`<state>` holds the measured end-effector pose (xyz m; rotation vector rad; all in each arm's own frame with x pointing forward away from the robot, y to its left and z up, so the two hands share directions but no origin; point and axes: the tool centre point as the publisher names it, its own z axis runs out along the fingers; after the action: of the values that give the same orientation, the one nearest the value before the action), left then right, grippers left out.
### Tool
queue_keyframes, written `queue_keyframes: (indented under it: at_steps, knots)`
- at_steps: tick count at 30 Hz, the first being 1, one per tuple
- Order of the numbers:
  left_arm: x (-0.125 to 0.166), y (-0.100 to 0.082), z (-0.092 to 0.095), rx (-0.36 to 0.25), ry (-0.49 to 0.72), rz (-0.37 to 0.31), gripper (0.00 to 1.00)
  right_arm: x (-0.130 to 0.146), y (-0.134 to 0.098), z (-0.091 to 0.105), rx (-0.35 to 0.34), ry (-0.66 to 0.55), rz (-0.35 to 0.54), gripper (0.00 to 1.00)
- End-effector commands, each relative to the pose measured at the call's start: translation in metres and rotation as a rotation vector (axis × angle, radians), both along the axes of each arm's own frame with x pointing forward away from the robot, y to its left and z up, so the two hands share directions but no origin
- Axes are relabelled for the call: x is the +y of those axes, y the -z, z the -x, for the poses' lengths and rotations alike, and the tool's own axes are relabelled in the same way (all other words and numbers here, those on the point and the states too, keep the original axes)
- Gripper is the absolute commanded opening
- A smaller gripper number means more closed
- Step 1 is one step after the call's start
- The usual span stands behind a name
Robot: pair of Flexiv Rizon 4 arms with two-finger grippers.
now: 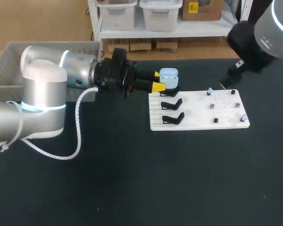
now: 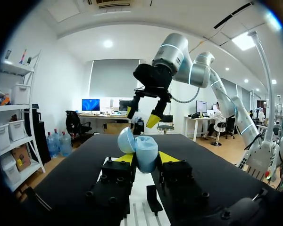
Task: Pick up each earbud case from the left stands, insert the matching earbuds, close the lid, and place the case in the box.
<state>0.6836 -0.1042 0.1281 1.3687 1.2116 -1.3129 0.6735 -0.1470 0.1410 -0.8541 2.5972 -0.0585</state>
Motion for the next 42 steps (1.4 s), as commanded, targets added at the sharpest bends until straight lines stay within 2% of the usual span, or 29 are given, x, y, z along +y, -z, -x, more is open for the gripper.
queue_keyframes:
  at_steps: [1,6,12,18,24,31,34,42]
  knots:
    - [0.0,0.0,0.001,-0.016,-0.006,0.008,0.0,-0.012,0.001,0.015,-0.046,0.058,0.065,1.0]
    - [-0.001,-0.002,0.001,-0.038,-0.011,0.023,0.0,-0.024,0.013,0.022,0.002,0.089,0.062,1.0]
    - [-0.003,0.0,0.003,-0.037,-0.018,0.035,0.0,-0.031,0.025,0.03,0.029,0.1,0.065,1.0]
    - [-0.003,0.0,0.003,-0.033,-0.021,0.041,0.0,-0.032,0.039,0.036,0.065,0.097,0.073,1.0]
    - [-0.003,0.0,0.003,-0.033,-0.021,0.041,0.0,-0.03,0.056,0.042,0.131,0.095,0.071,1.0]
    - [-0.003,0.0,0.003,-0.033,-0.021,0.041,0.0,-0.026,0.07,0.038,0.19,0.068,0.065,1.0]
    - [-0.003,0.0,0.003,-0.033,-0.021,0.041,0.0,-0.026,0.076,0.034,0.209,0.055,0.075,0.86]
    - [-0.003,0.0,0.003,-0.033,-0.021,0.041,0.0,-0.026,0.095,0.035,0.253,0.046,0.095,0.69]
